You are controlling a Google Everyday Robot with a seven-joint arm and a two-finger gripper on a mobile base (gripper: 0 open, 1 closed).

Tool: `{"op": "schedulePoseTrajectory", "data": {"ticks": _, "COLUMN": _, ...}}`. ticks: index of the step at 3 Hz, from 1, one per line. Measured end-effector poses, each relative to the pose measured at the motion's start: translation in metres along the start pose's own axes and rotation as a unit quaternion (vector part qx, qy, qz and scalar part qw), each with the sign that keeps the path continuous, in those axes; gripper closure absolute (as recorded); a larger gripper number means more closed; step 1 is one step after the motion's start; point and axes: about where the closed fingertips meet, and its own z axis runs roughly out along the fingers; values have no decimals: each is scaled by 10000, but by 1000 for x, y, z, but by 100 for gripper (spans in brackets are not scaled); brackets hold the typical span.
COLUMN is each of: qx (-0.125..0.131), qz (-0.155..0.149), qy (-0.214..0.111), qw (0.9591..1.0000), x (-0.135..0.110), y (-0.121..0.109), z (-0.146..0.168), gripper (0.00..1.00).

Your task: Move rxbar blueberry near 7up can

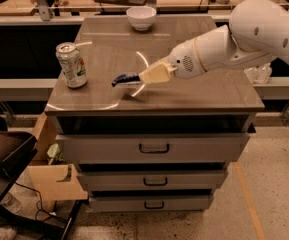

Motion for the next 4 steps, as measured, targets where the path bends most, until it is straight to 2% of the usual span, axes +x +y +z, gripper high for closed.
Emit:
{"op": "schedulePoseTrajectory", "data": {"ticks": 1, "qx": -191, "qz": -265, "qy": -54, "qw": 9994, "x": -14, "y": 6, "z": 20, "gripper": 100}}
{"op": "schedulePoseTrajectory", "data": {"ticks": 2, "qx": -557, "qz": -374, "qy": 87, "qw": 9977, "x": -12, "y": 15, "z": 52, "gripper": 100}}
{"op": "schedulePoseTrajectory", "data": {"ticks": 3, "qx": -594, "qz": -383, "qy": 100, "qw": 9975, "x": -13, "y": 17, "z": 55, "gripper": 85}}
{"op": "schedulePoseTrajectory", "data": {"ticks": 4, "qx": -614, "qz": -392, "qy": 105, "qw": 9973, "x": -13, "y": 19, "z": 57, "gripper": 61}}
